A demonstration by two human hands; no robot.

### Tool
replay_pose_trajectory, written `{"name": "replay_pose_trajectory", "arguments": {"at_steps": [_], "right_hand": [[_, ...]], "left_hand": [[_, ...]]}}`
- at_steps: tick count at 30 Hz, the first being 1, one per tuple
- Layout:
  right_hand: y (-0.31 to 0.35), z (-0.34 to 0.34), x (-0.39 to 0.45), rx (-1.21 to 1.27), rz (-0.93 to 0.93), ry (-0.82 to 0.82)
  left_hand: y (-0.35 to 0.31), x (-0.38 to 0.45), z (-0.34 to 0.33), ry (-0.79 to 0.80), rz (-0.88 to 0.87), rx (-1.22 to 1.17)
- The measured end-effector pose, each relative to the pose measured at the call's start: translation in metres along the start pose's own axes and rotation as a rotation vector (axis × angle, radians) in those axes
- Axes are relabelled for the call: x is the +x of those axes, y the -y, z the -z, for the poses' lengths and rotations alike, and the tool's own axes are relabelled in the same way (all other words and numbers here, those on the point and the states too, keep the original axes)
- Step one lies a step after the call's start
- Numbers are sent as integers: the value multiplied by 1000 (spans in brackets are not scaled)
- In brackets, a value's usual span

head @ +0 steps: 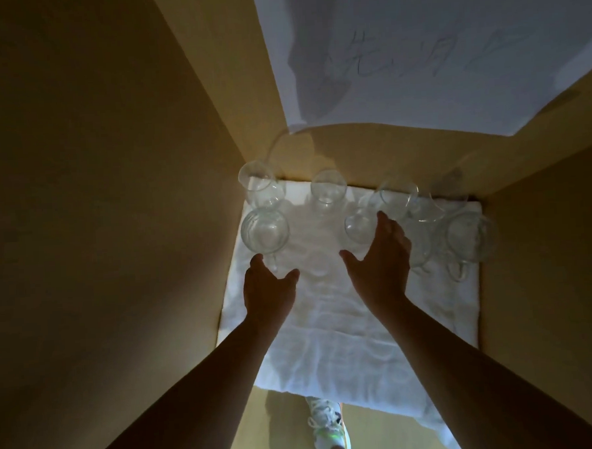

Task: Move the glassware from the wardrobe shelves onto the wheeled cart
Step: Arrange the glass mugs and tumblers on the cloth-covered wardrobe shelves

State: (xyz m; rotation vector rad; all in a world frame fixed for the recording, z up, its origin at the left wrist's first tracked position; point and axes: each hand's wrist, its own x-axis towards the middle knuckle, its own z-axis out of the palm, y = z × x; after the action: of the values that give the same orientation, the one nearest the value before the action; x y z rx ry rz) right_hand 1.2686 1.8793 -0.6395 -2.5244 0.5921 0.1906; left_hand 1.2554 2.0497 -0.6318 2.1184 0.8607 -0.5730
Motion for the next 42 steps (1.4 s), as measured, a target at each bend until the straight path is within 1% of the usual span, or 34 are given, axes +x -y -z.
{"name": "replay_pose_trajectory", "arguments": {"at_steps": [5, 10, 13, 17, 22, 24, 26, 31, 35, 39, 42], "right_hand": [[-1, -14, 14, -73, 9, -85], [-3, -22, 23, -61, -12, -139], [-4, -25, 22, -74, 16, -130], [-4, -24, 18, -72, 26, -123], [-4, -13, 1, 2, 3, -113], [-1, -6, -11, 26, -9, -104], [1, 4, -24, 56, -31, -89], [13, 42, -56, 156, -95, -64], [27, 84, -86, 219, -75, -113], [43, 136, -122, 237, -9, -196], [61, 180, -156, 266, 62, -232]], "left_hand": [[-1, 19, -16, -34, 193, -175], [3, 34, -19, -8, 241, -305], [4, 38, -17, 35, 258, -326], [2, 38, -14, 89, 314, -451], [2, 23, -4, 55, 212, -414], [5, 10, 2, 82, 200, -383], [7, -7, 9, 73, 197, -377], [-2, -55, 34, 97, 152, -441], [-24, -94, 68, 128, 71, -462], [-39, -146, 104, 162, -67, -513], [-46, -190, 134, 178, -123, -580]]}}
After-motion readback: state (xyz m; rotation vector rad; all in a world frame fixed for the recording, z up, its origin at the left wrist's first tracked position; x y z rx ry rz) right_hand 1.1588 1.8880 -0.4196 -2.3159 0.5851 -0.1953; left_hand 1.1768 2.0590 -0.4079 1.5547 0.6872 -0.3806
